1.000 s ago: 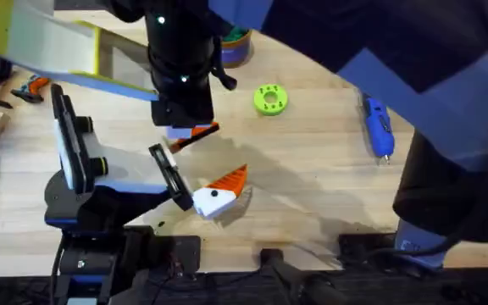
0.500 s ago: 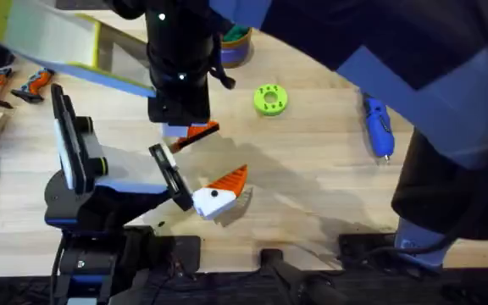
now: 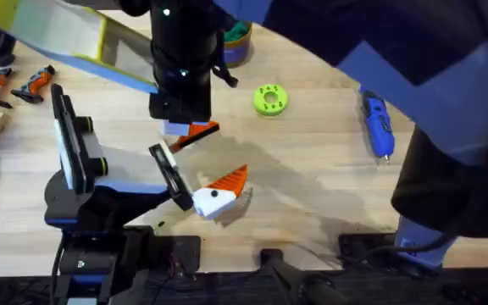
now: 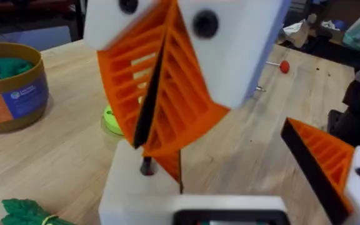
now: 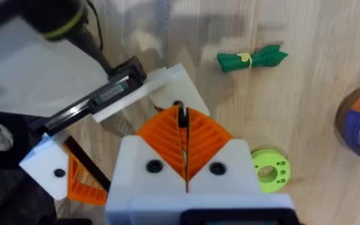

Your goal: Pick up the gripper from the table and insert it into the empty holder that is missing its gripper. Then pick up a screw, insert it into the mounting hole, and use the screwdriver to tighten it. Finally, clean up the table by picking up the vegetable and placing it into the bucket.

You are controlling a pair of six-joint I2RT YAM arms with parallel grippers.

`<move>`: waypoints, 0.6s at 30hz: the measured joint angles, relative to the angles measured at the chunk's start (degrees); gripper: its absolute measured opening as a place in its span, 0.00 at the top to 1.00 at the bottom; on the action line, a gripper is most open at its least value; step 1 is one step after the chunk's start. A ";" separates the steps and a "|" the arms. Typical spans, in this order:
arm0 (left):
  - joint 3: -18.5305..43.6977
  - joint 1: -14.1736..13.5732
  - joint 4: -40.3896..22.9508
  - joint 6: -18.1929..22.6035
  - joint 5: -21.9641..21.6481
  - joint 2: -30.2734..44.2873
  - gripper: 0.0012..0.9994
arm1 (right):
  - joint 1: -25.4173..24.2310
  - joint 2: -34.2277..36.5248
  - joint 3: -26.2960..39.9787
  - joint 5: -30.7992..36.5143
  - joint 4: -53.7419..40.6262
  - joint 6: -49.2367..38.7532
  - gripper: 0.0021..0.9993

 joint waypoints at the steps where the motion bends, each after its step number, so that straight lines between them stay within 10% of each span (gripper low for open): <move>1: 0.00 0.00 0.00 -0.01 0.00 0.00 0.01 | 0.00 0.01 0.00 0.00 0.00 0.17 1.00; 18: 0.00 0.00 0.00 0.00 0.00 0.00 0.01 | 0.00 0.00 0.00 0.00 0.00 0.41 1.00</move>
